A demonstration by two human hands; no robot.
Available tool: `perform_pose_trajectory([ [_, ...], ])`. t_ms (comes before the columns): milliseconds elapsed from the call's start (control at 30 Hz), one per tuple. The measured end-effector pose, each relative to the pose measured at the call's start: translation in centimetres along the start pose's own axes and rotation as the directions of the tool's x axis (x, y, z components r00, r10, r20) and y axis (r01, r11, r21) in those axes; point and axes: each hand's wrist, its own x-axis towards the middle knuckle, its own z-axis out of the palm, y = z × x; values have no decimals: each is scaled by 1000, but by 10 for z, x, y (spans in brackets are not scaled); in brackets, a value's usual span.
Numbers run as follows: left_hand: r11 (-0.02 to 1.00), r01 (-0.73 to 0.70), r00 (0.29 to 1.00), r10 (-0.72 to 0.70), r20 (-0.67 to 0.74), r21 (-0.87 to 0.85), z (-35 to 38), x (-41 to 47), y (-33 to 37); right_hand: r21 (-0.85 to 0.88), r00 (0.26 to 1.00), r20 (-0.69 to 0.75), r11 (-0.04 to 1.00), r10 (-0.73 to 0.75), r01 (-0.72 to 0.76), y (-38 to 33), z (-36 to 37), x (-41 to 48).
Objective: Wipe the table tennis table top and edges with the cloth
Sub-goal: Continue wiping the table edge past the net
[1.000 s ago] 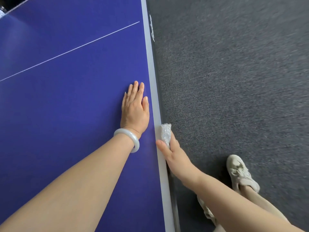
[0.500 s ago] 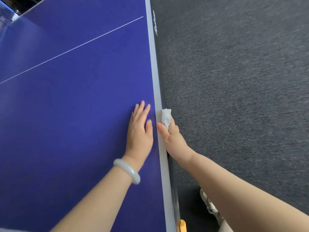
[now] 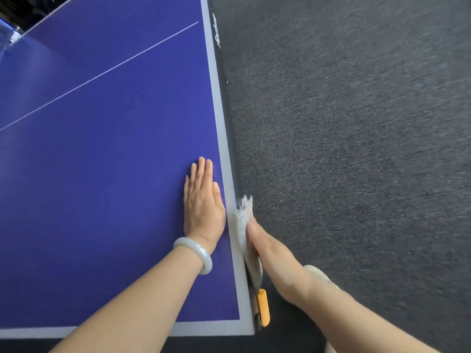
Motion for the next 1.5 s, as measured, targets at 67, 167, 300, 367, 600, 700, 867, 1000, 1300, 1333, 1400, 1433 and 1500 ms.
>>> perform_pose_trajectory([
  [67, 1000, -2, 1000, 2, 2, 2, -1, 1, -1, -42, 999, 32, 999, -10, 11, 17, 3, -22],
  [167, 1000, -4, 1000, 4, -1, -1, -1, 0, -1, -73, 999, 41, 997, -18, 21, 21, 1, -18],
  [300, 1000, 16, 1000, -16, -7, -4, -2, 0, 0, 30, 996, -3, 995, -91, 91, -3, 3, 5],
  [367, 1000, 11, 1000, -11, -4, 6, 0, 0, -1, 51, 995, -59, 995, -78, 81, 1, 12, 0],
  [600, 998, 11, 1000, -12, 14, 58, 2, 4, -3, 65, 998, -56, 998, 12, -8, 49, 32, -59],
  [700, 998, 3, 1000, -4, 17, 58, 2, 5, -3, 158, 998, -64, 987, 31, -20, 50, 38, -60],
  [867, 1000, 8, 1000, -7, 27, -25, 0, 8, -5, 90, 995, -94, 995, -24, 32, 39, 35, -36],
  [1000, 993, -9, 996, 19, 90, -114, -9, 11, -9, 0, 991, -101, 996, -91, 91, 13, 25, 5],
  [1300, 991, -130, 990, 128, 52, 44, -27, 49, -33, -106, 973, -137, 979, -187, 173, -68, 6, 131],
  [1333, 989, -143, 989, 142, 37, 45, -29, 64, -34, -119, 967, -160, 977, -197, 179, -76, 6, 147],
  [1400, 988, -146, 989, 145, 18, 47, -27, 100, -32, -164, 954, -221, 972, -203, 169, -92, 6, 177],
  [1433, 990, -136, 991, 135, 11, 46, -26, 119, -29, -199, 948, -245, 967, -203, 156, -96, 7, 189],
  [1500, 993, -107, 994, 107, -2, 40, -24, 156, -22, -282, 938, -274, 950, -212, 132, -100, 8, 204],
])
